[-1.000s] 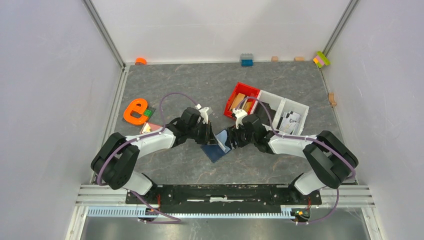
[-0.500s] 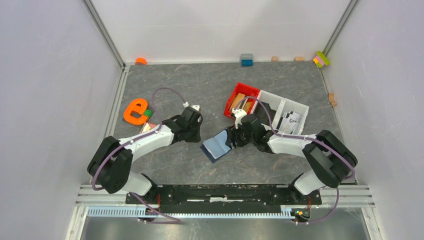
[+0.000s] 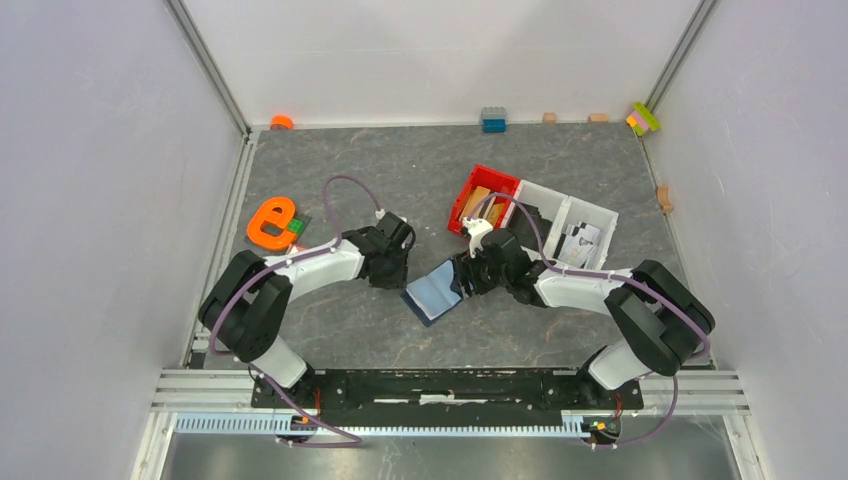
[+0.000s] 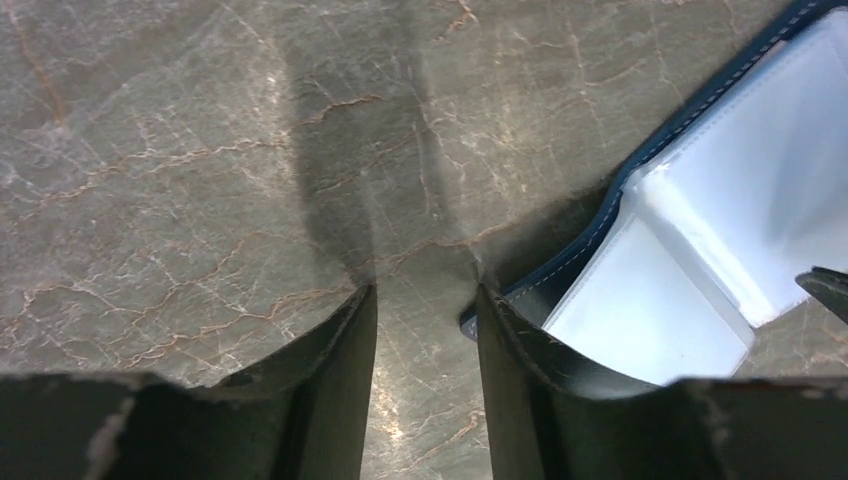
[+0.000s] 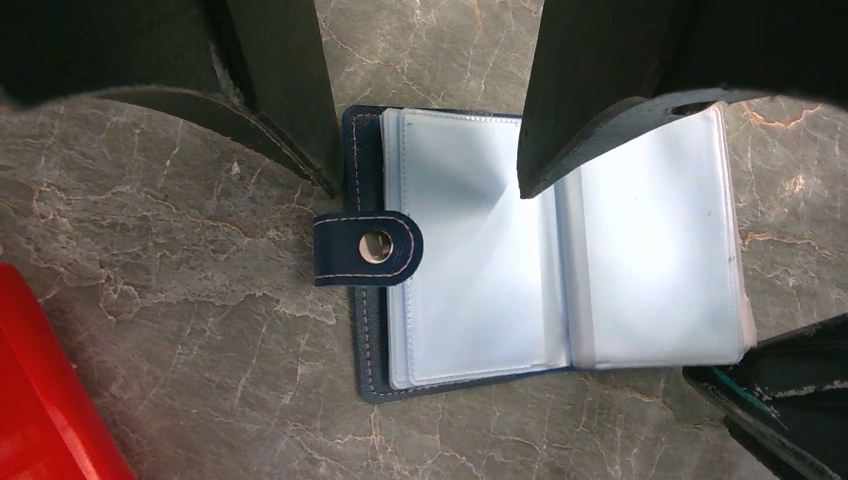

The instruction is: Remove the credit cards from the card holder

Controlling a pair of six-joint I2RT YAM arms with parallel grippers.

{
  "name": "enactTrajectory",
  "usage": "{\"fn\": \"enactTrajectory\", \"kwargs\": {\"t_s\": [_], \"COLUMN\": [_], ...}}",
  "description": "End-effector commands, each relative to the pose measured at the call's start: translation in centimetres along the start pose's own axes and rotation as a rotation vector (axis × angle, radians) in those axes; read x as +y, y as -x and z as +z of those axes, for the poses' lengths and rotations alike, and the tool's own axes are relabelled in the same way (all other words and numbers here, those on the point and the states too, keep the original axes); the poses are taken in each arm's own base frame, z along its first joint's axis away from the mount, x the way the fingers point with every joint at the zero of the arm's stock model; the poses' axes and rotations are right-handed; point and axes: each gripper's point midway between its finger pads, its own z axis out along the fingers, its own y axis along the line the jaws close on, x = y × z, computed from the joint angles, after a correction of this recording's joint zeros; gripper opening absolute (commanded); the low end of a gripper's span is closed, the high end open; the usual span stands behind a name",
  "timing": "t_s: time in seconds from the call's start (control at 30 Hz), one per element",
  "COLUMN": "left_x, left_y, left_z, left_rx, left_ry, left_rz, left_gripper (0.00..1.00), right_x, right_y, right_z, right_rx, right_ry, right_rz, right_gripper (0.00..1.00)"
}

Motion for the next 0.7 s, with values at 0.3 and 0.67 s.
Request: {"fn": "enactTrajectory", "kwargs": {"t_s": [0.3, 0.67], "left_x": [-5.8, -9.9], "left_y": [-2.4, -2.1], "left_z": [0.5, -1.5], "left_rx": [0.131, 0.137], "left_ry": [-0.348, -0.646], "left_rz": [-0.005, -0.060], "left_gripper": [0.41, 0.35], "right_x": [-0.1, 0.2], "right_y": [-1.0, -0.7], "right_z": [0.4, 0.2], "right_rx": [0.049, 0.044], "right_ry": [-0.010, -0.003], "right_rz": [-0.014, -0.025], "right_gripper": [0.68, 0.71]}}
